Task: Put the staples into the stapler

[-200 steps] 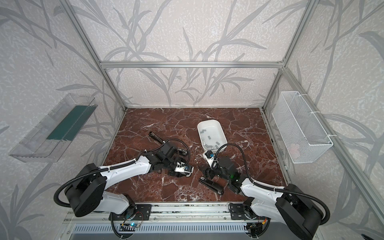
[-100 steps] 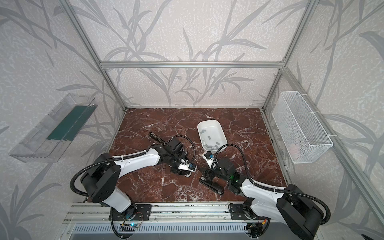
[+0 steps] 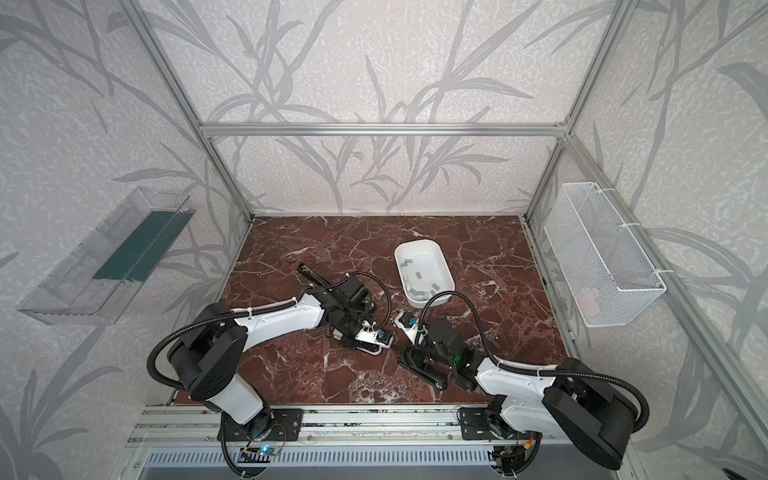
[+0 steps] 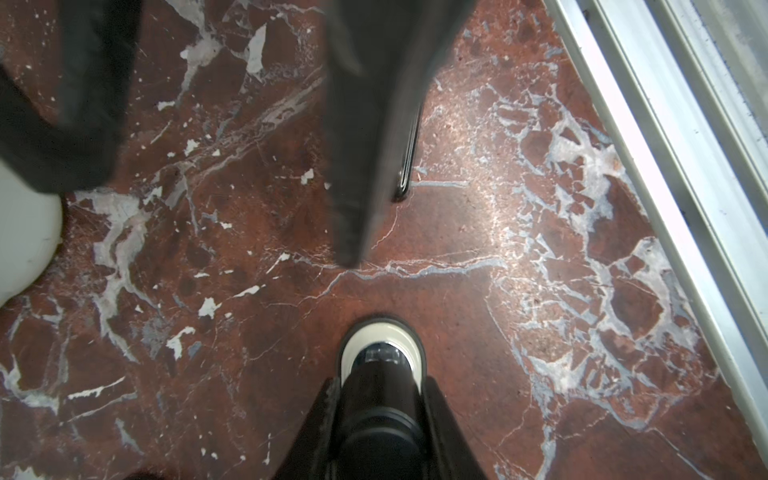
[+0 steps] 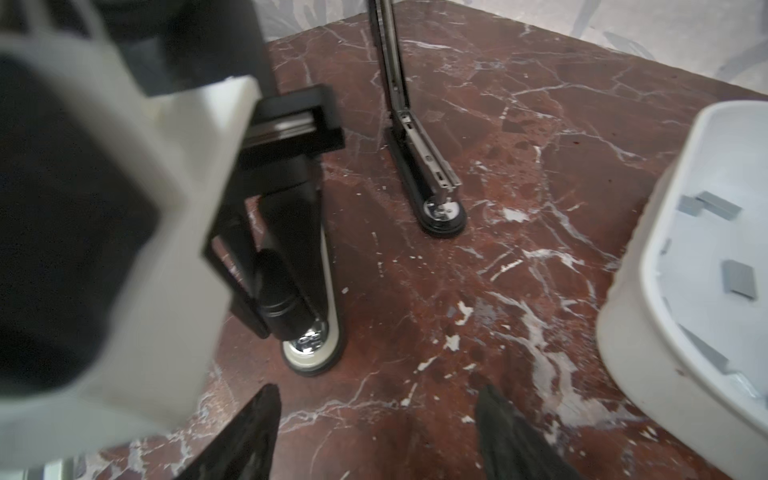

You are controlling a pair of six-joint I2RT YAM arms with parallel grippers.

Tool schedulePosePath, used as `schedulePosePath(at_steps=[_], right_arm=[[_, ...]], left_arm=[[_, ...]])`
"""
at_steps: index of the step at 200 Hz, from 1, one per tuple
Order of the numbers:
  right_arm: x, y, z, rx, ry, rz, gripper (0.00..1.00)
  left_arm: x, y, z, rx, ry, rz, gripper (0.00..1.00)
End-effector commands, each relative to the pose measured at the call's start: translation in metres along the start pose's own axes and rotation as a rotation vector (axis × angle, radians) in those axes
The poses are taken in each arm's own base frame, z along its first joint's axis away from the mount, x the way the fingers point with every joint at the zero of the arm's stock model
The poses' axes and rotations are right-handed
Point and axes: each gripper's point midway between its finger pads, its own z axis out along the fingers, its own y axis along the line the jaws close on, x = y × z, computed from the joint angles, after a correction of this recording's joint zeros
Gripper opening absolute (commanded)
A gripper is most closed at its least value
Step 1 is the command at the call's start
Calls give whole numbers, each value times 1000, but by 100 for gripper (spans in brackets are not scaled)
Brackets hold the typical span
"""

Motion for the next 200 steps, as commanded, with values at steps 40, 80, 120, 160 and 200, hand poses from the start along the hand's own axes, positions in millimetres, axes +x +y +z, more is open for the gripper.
schedulePosePath(at_steps=[40, 80, 120, 160, 200], right_arm=[[-7, 16, 24, -34, -53, -86, 73], [-12, 23, 39, -53, -83, -87, 66], [-18, 27, 52, -74, -91, -68, 61], [-26, 34, 59, -104, -124, -48, 48], [-27, 36, 68, -113, -118, -44, 21]], left_arm=[[-24, 1, -27, -38, -86, 47, 22], [-34, 9, -40, -126, -159, 51, 19], [-36, 9, -45, -190, -211, 49, 20], [-38, 9, -44, -169, -230, 43, 18], [-36, 8, -40, -150, -234, 41, 16]])
